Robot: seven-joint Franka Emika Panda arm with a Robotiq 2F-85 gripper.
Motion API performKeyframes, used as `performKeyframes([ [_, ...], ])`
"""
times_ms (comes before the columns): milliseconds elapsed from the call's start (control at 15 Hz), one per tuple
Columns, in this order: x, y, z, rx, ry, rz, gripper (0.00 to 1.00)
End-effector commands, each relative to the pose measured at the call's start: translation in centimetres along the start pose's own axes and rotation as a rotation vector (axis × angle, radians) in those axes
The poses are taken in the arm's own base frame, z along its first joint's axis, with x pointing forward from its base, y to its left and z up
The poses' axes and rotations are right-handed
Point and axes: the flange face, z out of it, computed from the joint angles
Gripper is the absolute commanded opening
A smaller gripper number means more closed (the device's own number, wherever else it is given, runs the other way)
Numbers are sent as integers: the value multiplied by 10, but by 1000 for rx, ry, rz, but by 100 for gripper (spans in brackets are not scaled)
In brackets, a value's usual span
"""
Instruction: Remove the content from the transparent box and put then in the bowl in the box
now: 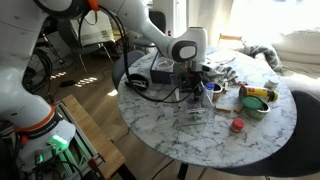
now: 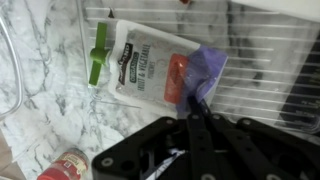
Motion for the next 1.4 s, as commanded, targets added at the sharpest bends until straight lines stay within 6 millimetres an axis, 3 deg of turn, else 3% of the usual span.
performKeyframes([
  [0,-9,1,-32,32,8,-15,0],
  [667,-48,19,-146,155,132,-64,0],
  [1067,-89,29,-206,252,257,-112,0],
  [1333,-121,20,-247,364,357,-187,0],
])
